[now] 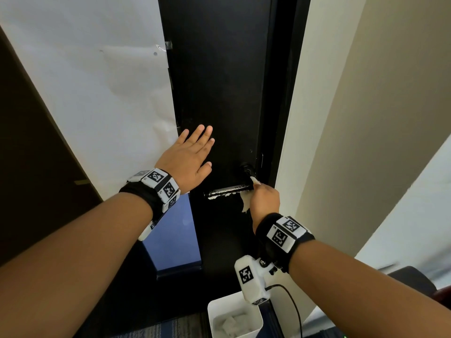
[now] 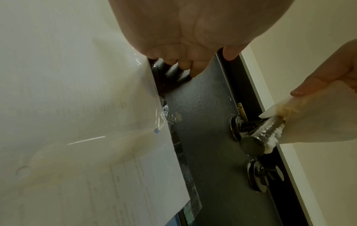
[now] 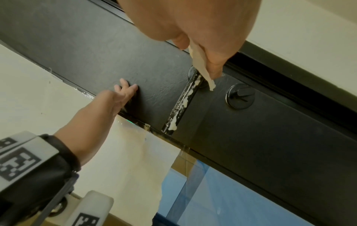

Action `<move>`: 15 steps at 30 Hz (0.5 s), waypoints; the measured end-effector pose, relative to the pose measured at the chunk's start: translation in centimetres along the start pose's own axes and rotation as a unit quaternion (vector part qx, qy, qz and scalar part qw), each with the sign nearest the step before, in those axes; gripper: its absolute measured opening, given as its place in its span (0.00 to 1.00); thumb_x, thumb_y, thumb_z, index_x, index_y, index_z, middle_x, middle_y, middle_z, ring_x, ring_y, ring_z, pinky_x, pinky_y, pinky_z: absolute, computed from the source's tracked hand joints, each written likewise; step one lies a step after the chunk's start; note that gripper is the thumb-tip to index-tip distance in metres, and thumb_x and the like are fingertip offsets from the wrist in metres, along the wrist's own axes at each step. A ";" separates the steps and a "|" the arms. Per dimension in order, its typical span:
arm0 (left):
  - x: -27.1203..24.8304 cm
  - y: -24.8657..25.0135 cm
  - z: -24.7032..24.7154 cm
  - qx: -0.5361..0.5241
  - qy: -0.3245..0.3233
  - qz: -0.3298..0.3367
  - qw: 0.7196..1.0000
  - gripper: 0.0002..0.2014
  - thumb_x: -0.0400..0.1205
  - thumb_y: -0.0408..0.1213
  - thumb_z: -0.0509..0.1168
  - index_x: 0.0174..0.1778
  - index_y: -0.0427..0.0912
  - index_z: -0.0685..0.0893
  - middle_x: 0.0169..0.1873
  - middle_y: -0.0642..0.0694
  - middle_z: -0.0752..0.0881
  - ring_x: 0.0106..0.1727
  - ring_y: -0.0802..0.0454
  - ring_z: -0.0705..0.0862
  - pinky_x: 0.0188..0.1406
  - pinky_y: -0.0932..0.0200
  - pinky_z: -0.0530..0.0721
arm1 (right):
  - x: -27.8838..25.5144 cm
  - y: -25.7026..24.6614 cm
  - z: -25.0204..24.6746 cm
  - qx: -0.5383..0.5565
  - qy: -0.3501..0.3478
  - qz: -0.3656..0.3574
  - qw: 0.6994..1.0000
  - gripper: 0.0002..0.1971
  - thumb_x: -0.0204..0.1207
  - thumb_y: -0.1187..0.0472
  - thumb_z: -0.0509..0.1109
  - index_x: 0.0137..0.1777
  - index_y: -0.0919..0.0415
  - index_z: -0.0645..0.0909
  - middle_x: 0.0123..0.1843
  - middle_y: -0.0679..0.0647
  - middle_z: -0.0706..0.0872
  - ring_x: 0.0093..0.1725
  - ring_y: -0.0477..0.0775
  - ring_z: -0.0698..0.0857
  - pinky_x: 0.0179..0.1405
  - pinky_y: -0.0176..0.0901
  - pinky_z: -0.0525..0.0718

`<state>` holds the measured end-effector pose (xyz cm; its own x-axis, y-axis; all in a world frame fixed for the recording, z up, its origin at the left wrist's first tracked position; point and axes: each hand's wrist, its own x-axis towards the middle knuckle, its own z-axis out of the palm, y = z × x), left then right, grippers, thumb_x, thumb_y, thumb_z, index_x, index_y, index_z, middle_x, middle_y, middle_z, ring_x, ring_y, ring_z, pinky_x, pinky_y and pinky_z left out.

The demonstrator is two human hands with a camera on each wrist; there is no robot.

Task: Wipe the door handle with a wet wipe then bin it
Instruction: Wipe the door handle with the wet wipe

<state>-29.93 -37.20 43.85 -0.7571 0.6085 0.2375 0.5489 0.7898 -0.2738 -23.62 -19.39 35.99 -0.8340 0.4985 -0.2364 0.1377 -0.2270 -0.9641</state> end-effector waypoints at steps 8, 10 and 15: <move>0.1 -0.2 0.3 0.006 0.004 0.001 1.000 0.31 0.85 0.51 0.42 0.83 0.41 0.50 0.84 0.43 0.43 0.84 0.48 0.39 0.83 0.47 0.41 | -1.2 1.1 1.4 -0.011 0.003 0.001 1.000 0.21 0.84 0.57 0.58 0.76 0.59 0.73 0.75 0.54 0.78 0.71 0.57 0.79 0.74 0.55 0.76; 0.1 -0.1 0.3 0.005 0.005 0.002 1.000 0.31 0.84 0.51 0.42 0.83 0.41 0.49 0.84 0.43 0.43 0.84 0.48 0.39 0.83 0.47 0.41 | -1.4 1.3 1.6 -0.012 0.002 -0.006 1.000 0.23 0.85 0.56 0.58 0.78 0.58 0.70 0.77 0.53 0.76 0.73 0.56 0.77 0.75 0.55 0.75; 0.2 -0.2 0.5 0.006 0.013 0.006 1.000 0.31 0.85 0.51 0.43 0.83 0.41 0.50 0.84 0.43 0.43 0.84 0.47 0.40 0.83 0.47 0.40 | -2.2 2.0 2.3 -0.010 -0.002 -0.013 1.000 0.23 0.84 0.53 0.58 0.76 0.60 0.74 0.75 0.57 0.79 0.72 0.58 0.78 0.75 0.57 0.75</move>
<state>-30.37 -37.33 43.45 -0.7409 0.6199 0.2584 0.5536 0.7816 -0.2875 -22.75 -22.88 34.82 -0.8400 0.4999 -0.2111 0.1263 -0.1981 -0.9720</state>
